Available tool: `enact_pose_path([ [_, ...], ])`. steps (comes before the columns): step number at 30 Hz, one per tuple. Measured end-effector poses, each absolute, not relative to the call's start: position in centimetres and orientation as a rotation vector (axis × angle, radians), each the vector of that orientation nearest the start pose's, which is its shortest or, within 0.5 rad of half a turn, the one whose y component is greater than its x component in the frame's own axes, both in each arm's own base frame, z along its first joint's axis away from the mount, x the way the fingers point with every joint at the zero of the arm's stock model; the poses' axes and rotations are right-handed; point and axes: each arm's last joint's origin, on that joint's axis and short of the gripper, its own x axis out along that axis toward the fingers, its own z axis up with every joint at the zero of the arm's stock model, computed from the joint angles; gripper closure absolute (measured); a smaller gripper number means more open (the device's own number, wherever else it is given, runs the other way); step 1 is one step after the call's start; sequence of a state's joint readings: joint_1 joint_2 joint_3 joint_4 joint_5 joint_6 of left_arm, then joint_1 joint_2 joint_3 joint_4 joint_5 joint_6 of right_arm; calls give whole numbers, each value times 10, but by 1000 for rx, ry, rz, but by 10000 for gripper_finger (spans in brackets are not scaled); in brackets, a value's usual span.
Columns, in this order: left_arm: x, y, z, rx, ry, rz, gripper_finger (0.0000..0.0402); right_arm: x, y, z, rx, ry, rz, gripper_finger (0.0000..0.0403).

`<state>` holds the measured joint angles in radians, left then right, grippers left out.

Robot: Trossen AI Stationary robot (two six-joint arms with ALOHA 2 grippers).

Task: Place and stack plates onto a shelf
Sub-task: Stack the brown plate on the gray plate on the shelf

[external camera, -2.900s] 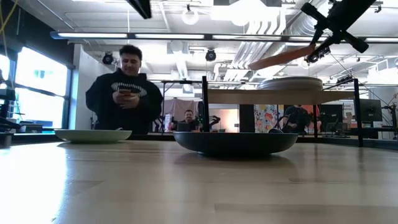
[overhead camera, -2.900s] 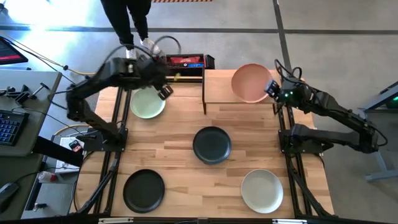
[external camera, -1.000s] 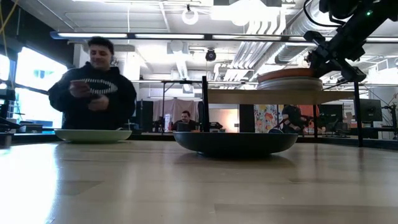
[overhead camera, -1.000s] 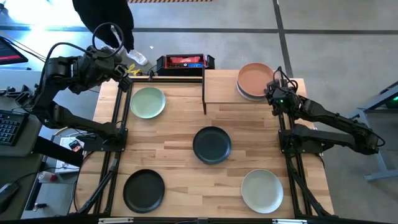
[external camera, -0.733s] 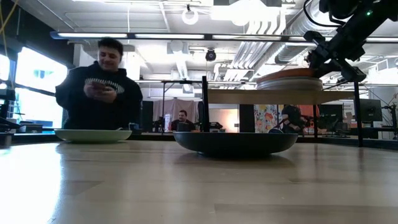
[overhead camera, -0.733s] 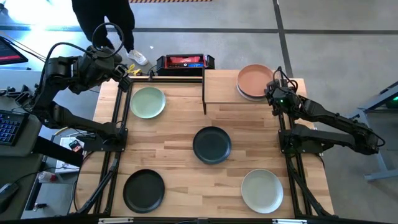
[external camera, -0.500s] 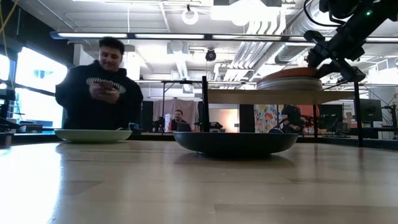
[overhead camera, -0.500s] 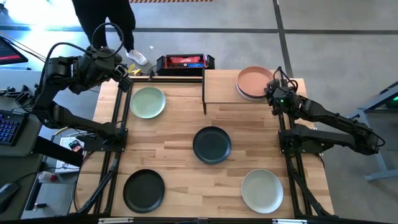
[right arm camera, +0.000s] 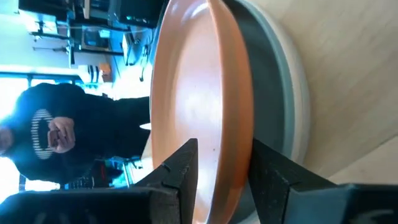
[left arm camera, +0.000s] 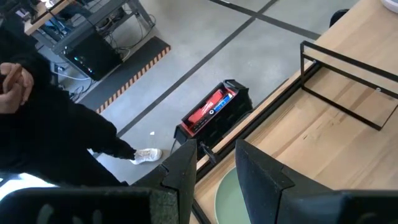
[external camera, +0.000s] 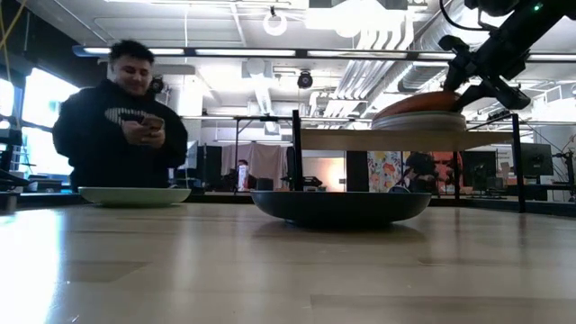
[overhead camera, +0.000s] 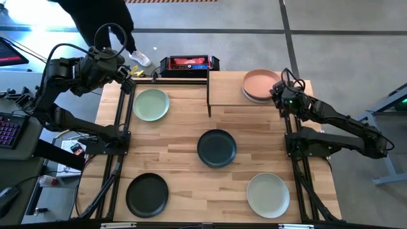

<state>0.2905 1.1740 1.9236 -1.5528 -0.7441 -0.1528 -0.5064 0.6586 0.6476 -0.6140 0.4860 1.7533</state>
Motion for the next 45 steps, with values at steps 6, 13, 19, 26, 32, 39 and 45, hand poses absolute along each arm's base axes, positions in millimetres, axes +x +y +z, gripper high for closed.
enact_pose_path([
  [6, 108, 53, 494, 57, 739, 1033, 302, 110, -76, 268, 1554, -343, -1237, 292],
  [13, 108, 53, 494, 57, 739, 1034, 302, 110, -74, 268, 1575, -299, -1208, 292],
  [19, 108, 53, 494, 56, 739, 1033, 302, 104, -71, 268, 1569, -287, -1215, 292],
  [26, 108, 53, 494, 56, 738, 1034, 302, 104, -71, 268, 1599, -313, -1211, 292],
  [32, 108, 53, 494, 56, 738, 1033, 302, 105, -71, 271, 1632, -360, -1179, 292],
  [39, 108, 53, 494, 56, 738, 1033, 302, 106, -71, 271, 1728, -381, -1157, 292],
  [45, 108, 53, 494, 69, 746, 1028, 302, 108, -71, 273, 1786, -424, -1118, 292],
])
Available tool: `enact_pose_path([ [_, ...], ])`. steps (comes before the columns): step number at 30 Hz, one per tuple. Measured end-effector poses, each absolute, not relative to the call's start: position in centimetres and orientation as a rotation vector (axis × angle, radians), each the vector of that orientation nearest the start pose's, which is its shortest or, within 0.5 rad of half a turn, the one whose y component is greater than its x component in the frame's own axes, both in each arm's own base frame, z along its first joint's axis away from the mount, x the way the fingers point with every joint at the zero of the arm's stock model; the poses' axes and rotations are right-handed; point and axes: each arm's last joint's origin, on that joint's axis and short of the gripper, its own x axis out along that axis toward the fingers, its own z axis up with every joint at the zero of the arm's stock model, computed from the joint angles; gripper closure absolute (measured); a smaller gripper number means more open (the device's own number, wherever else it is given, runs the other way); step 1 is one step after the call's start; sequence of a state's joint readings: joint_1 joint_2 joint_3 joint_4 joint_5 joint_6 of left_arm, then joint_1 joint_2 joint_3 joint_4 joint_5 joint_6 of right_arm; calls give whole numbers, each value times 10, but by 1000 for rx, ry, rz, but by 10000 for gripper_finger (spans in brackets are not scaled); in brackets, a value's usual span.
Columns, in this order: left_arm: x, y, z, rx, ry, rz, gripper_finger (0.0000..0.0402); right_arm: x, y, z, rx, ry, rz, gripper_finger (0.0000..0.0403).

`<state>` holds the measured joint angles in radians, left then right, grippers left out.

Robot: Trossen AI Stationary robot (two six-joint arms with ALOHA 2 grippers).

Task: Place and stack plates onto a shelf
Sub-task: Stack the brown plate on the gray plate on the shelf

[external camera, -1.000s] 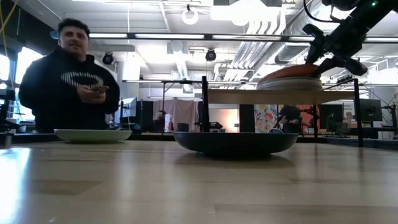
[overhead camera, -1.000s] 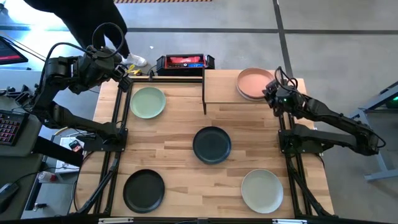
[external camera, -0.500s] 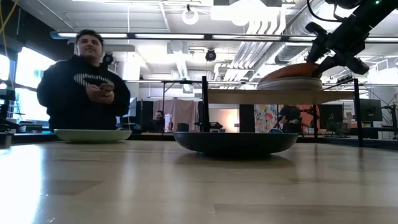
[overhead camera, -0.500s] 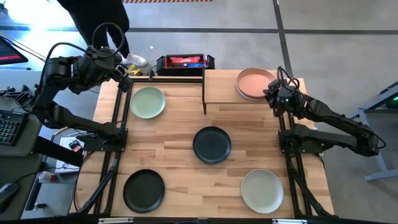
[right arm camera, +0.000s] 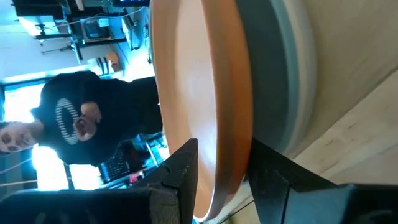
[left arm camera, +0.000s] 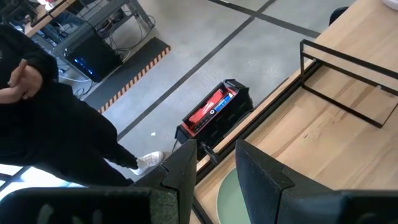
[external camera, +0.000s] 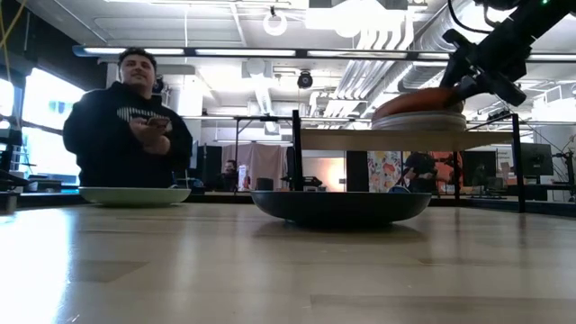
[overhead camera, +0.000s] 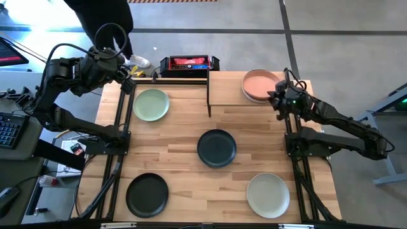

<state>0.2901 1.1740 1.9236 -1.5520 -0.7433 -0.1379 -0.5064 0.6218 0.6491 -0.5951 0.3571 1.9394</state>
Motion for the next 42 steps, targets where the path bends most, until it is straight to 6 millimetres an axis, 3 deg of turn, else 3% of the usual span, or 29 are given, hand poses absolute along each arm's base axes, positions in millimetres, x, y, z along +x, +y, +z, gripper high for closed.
enact_pose_path([
  [5, 108, 53, 494, 70, 746, 1027, 302, 109, -71, 273, 1854, -418, -1090, 293],
  [11, 108, 53, 494, 71, 747, 1027, 302, 115, -76, 272, 1882, -527, -1118, 305],
  [18, 108, 53, 494, 72, 748, 1027, 302, 121, -76, 272, 1974, -442, -1044, 316],
  [30, 108, 53, 494, 72, 748, 1027, 302, 122, -77, 273, 2141, -507, -995, 316],
  [37, 108, 53, 494, 72, 748, 1027, 302, 120, -86, 279, 2123, -639, -954, 315],
  [42, 108, 53, 494, 71, 746, 1027, 302, 121, -86, 280, 2122, -573, -922, 315],
])
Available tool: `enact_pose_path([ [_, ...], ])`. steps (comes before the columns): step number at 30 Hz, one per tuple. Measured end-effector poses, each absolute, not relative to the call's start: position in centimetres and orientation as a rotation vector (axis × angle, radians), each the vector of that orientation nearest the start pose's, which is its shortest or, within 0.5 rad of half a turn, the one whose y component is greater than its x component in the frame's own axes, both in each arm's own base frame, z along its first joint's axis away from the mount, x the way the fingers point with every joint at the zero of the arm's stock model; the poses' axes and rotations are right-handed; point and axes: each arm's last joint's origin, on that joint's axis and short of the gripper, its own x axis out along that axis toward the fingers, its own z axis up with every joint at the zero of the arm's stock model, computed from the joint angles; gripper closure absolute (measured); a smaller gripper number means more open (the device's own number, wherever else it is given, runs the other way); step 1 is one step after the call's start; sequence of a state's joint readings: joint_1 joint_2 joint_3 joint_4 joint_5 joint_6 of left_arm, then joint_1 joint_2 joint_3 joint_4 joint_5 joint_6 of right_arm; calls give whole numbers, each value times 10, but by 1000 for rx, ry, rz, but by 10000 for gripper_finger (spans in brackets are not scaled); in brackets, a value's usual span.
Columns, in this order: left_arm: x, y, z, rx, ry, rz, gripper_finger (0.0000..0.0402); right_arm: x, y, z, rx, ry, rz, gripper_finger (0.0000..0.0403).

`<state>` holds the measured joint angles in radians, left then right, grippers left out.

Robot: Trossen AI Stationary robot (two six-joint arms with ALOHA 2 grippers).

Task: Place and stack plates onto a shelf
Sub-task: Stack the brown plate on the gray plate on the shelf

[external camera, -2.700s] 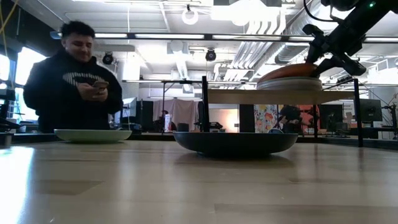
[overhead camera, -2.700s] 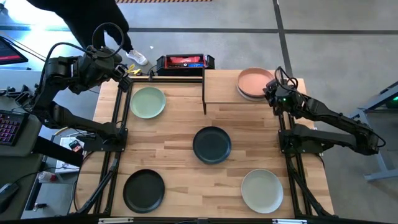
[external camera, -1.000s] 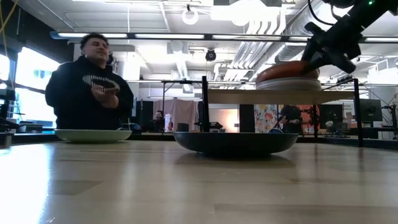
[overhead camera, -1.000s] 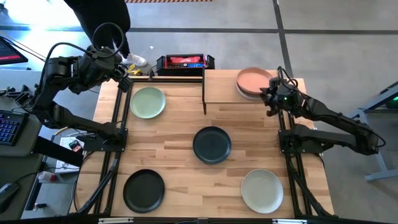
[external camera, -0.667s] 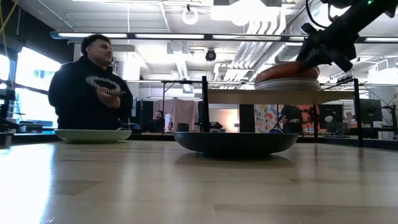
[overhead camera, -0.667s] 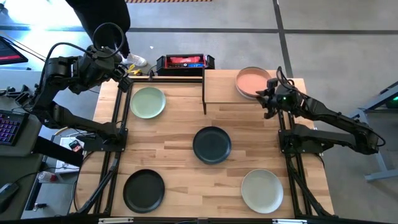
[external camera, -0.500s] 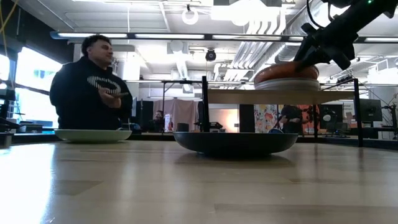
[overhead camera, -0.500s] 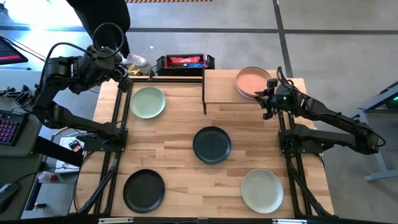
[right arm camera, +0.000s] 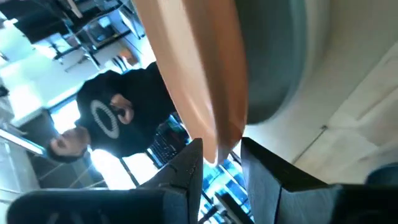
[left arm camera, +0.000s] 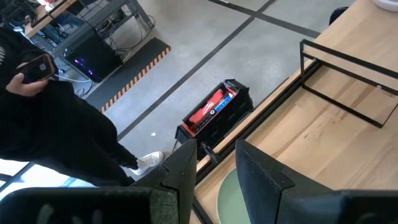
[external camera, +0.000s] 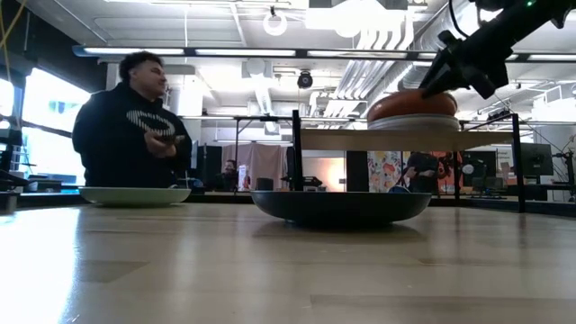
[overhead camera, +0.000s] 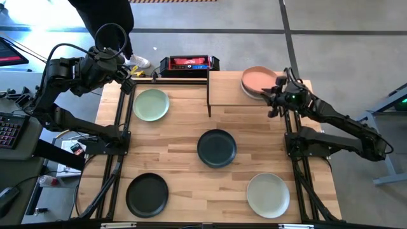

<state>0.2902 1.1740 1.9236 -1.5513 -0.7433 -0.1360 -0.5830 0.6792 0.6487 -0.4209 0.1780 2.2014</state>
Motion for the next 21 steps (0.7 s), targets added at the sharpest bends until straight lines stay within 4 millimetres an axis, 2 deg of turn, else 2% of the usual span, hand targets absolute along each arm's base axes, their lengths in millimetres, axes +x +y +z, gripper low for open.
enact_pose_path([
  [6, 108, 53, 494, 70, 746, 1027, 302, 118, -85, 276, 2106, -584, -993, 315],
  [21, 109, 53, 494, 68, 737, 1029, 302, 120, -83, 281, 2078, -446, -867, 315],
])
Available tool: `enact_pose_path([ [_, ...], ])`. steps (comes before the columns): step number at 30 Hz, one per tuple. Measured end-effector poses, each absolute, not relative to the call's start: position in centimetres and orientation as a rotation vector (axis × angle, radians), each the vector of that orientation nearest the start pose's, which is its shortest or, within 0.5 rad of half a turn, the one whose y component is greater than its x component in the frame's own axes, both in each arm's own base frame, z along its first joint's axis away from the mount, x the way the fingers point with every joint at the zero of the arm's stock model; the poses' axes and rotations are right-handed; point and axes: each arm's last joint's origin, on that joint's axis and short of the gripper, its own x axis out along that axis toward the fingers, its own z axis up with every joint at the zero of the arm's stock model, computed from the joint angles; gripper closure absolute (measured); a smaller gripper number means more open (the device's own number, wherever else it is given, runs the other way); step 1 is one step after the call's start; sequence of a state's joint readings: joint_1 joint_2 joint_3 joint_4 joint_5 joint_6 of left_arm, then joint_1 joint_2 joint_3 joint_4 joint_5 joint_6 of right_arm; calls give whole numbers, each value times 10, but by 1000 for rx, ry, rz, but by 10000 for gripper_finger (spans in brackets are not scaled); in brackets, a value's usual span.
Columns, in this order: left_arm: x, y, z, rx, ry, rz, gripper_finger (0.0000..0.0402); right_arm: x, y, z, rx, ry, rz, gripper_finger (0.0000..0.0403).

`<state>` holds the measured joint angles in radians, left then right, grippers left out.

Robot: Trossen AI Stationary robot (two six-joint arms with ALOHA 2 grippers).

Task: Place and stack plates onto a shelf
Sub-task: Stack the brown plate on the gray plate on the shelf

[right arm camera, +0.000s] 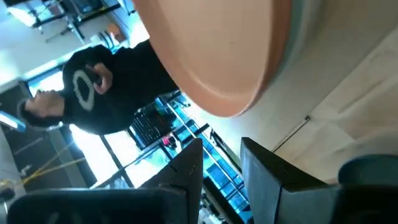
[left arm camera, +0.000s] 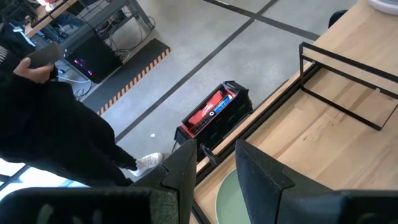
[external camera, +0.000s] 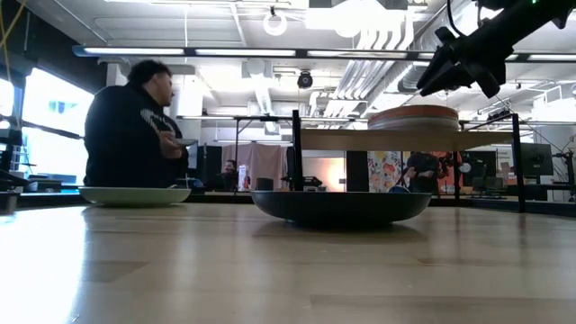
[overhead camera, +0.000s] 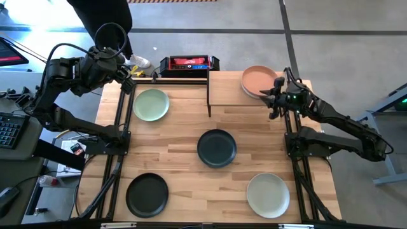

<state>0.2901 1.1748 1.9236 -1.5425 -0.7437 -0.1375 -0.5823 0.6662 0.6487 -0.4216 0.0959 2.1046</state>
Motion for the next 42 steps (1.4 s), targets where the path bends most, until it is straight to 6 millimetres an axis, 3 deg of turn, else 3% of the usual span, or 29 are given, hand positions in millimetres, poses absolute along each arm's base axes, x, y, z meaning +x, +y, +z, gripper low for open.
enact_pose_path([
  [7, 111, 54, 493, 70, 747, 1026, 302, 122, -83, 284, 1838, -304, -824, 315],
  [13, 115, 55, 492, 93, 770, 1012, 302, 118, -85, 278, 1690, -312, -981, 315],
  [22, 116, 55, 492, 92, 772, 1011, 302, 128, -91, 268, 1692, -240, -1046, 315],
  [33, 116, 55, 492, 82, 765, 1018, 302, 138, -96, 281, 1595, -263, -867, 315],
  [42, 116, 55, 492, 79, 759, 1023, 302, 171, -100, 262, 1573, -127, -868, 315],
])
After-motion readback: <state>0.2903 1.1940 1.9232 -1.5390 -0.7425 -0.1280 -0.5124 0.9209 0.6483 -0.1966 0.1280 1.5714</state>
